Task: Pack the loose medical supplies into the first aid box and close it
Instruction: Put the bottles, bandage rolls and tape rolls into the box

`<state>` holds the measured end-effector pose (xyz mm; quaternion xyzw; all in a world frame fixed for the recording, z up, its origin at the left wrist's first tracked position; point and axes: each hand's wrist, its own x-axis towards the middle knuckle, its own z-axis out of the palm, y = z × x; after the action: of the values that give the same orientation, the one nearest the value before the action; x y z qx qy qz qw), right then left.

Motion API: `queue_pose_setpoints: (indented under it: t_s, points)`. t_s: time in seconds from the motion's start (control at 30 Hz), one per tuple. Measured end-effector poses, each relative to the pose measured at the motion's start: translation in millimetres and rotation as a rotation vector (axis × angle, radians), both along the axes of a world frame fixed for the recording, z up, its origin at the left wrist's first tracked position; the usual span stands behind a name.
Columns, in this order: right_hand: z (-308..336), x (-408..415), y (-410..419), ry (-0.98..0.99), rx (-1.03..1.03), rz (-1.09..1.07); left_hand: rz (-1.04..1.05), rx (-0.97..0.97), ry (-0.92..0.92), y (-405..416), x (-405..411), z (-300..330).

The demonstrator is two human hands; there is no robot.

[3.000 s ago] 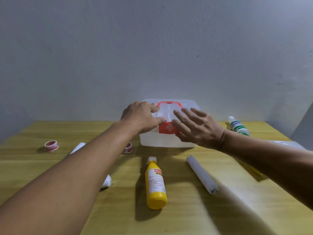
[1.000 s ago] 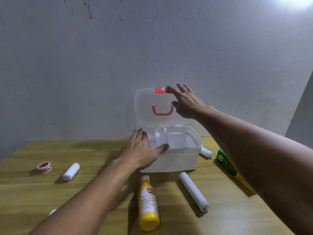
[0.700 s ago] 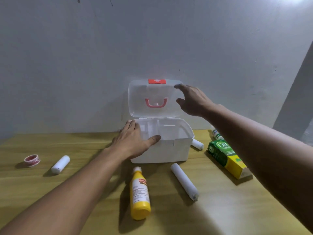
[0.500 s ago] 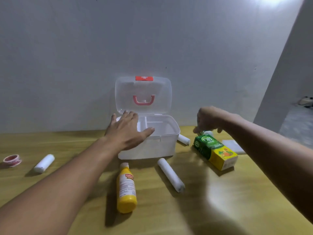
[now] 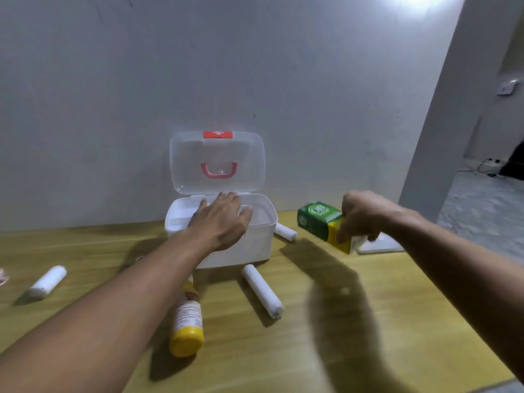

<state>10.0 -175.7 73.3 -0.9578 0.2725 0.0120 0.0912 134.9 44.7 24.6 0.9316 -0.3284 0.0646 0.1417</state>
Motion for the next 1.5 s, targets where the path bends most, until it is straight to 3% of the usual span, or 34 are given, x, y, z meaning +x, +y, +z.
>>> queue_pose_setpoints:
  t_s: [0.17, 0.3, 0.5, 0.83, 1.1, 1.3, 1.37, 1.5]
  points:
    - [49, 21, 30, -0.208, -0.224, 0.242, 0.135, 0.063, -0.043, 26, 19, 12]
    - [53, 57, 65, -0.152, -0.27, 0.437, 0.183, 0.102, 0.007, 37, 32, 0]
    - [20, 113, 95, -0.066, -0.25, 0.541, 0.183, 0.132, 0.007, 37, 35, -13]
    - [-34, 155, 96, -0.042, -0.046, 0.5, 0.129, 0.194, -0.002, 35, 39, -14]
    - [-40, 150, 91, -0.13, -0.072, 0.538, 0.125, 0.118, -0.004, 35, 32, -12]
    - [4, 87, 32, -0.473, 0.011, 0.391, 0.068, 0.059, -0.217, 15, 15, -2]
    - [-1, 66, -3, -0.383, -0.061, 0.31, -0.017, 0.019, -0.238, -4, 1, -1]
    - [-29, 29, -59, -0.009, -0.175, 0.145, -0.142, 0.021, -0.252, -44, -22, -3]
